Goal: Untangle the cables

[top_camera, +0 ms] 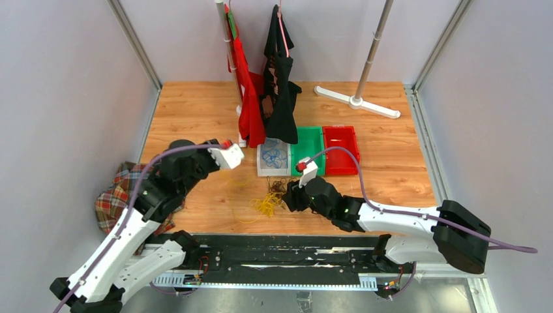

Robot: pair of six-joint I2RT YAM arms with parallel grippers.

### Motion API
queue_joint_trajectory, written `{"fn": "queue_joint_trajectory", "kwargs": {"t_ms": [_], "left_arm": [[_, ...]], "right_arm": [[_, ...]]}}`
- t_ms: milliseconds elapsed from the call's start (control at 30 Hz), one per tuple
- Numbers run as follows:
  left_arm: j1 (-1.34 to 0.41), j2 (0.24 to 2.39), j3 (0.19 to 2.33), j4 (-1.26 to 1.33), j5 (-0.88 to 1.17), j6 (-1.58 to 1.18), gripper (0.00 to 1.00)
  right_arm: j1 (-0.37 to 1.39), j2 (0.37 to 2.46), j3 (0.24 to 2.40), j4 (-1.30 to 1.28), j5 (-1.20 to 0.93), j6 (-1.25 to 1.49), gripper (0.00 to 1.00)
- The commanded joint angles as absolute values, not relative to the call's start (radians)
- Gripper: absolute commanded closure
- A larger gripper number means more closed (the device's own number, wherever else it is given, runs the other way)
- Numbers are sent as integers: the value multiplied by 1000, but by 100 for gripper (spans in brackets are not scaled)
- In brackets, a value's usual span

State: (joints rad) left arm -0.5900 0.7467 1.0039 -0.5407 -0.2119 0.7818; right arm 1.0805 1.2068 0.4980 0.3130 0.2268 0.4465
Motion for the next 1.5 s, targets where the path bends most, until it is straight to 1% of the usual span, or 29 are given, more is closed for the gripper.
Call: {"fn": "queue_joint_trajectory", "kwargs": {"t_ms": [0, 67, 133, 167, 233, 367, 467, 633, 733, 833, 967, 1067, 1167, 1233, 1333, 1367, 1467], "left_arm": [[-556, 748, 866, -701, -209, 943, 58], [-542, 782, 828, -763, -166, 987, 44], [-542, 834, 830, -860, -77, 1016, 22], [-542, 860, 851, -920, -17, 1008, 14], [-541, 900, 895, -984, 133, 968, 9], [-561, 928, 928, -1024, 445, 898, 10], [-622, 942, 889, -1024, 516, 919, 12], [-696, 1008, 814, -1007, 494, 980, 20], [-721, 1009, 758, -930, 461, 991, 23], [-753, 1000, 705, -820, 402, 981, 28], [-782, 1018, 656, -721, 334, 991, 38], [-797, 1033, 610, -609, 253, 957, 47], [-800, 1042, 594, -575, 239, 961, 58], [-801, 1040, 600, -572, 214, 950, 70], [-801, 1022, 633, -580, 153, 925, 94], [-801, 1009, 653, -598, 146, 920, 98], [-801, 964, 737, -655, 164, 874, 99]], "right_arm": [[1092, 1203, 542, 299, 215, 428, 52], [1092, 1208, 546, 299, 212, 429, 52], [1094, 1207, 548, 299, 209, 430, 53], [1094, 1208, 550, 299, 208, 430, 53], [1094, 1208, 552, 298, 208, 431, 53], [1095, 1208, 553, 292, 212, 435, 53], [1095, 1203, 551, 290, 219, 442, 53], [1095, 1189, 560, 278, 232, 441, 54], [1095, 1180, 560, 271, 246, 447, 54], [1095, 1171, 554, 275, 256, 458, 55], [1094, 1160, 546, 283, 261, 460, 55], [1095, 1154, 542, 286, 264, 462, 56], [1095, 1149, 540, 288, 257, 464, 56], [1095, 1145, 540, 288, 248, 463, 56], [1095, 1132, 536, 300, 231, 458, 56], [1096, 1129, 535, 304, 222, 456, 54], [1107, 1119, 546, 314, 206, 440, 50]]}}
